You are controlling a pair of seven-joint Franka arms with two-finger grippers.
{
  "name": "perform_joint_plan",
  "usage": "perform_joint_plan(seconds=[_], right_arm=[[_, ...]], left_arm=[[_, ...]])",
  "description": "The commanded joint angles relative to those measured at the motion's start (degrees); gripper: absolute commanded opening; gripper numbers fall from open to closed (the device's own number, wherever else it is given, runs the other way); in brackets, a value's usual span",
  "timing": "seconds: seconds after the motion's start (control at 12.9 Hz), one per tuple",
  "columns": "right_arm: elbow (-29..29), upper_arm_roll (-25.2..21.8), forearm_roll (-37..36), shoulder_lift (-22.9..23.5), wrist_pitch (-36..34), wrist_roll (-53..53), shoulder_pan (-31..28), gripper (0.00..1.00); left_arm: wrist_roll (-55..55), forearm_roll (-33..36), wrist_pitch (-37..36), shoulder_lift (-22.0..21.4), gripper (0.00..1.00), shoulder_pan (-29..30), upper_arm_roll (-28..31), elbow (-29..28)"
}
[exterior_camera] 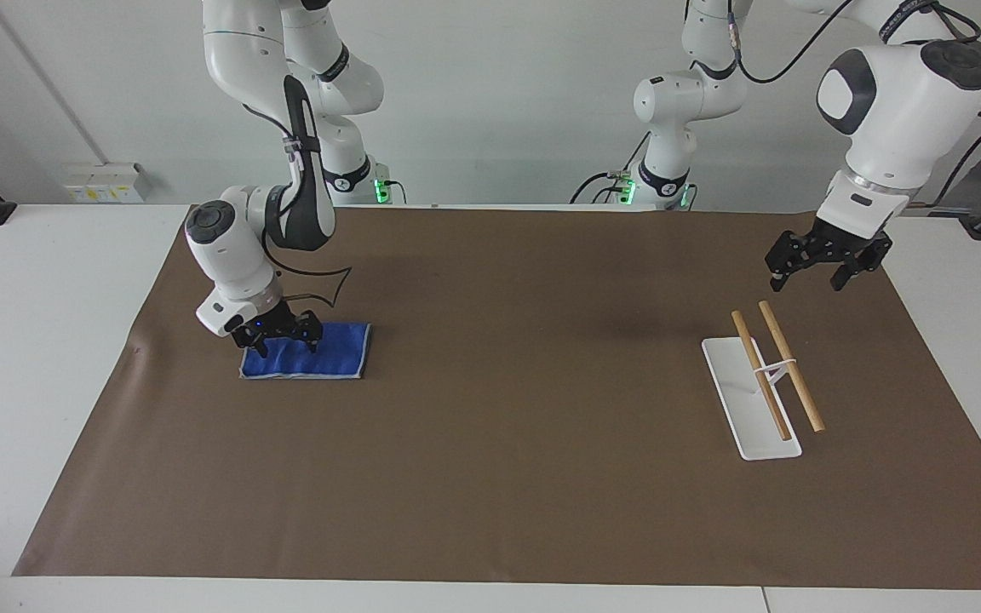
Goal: Right arm passes towel to left arm to hang
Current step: 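Lower the right gripper onto the blue towel's edge and close it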
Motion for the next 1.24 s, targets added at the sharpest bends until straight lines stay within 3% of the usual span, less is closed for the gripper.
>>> perform_joint_plan(seconds=[0.0, 0.46, 0.54, 0.77, 0.85, 1.16], right_arm=[[-2.9, 0.3, 1.3, -1.9, 1.5, -1.2, -0.5, 1.00], [-3.7, 0.3, 1.3, -1.3, 3.5, -1.4, -0.4, 1.00], [-3.7, 0.3, 1.3, -1.3, 3.5, -1.4, -0.4, 0.92], [-3.2, 0.3, 1.3, -1.2, 3.1, 0.3, 0.1, 0.28], [-2.8, 0.3, 1.3, -1.1, 2.9, 2.7, 0.5, 0.00], [0.0, 0.3, 1.3, -1.4, 0.2, 8.6, 3.0, 0.00]], left_arm=[[0.9, -0.8, 0.6, -1.2, 1.00, 0.4, 0.1, -0.9], [0.8, -0.9, 0.6, -1.2, 1.00, 0.3, 0.0, -0.9], [0.8, -0.8, 0.6, -1.2, 1.00, 0.4, 0.0, -0.9], [0.8, -0.9, 0.6, -1.2, 1.00, 0.4, 0.0, -0.9], [0.8, -0.9, 0.6, -1.2, 1.00, 0.4, 0.0, -0.9], [0.9, -0.9, 0.6, -1.2, 1.00, 0.3, 0.0, -0.9]])
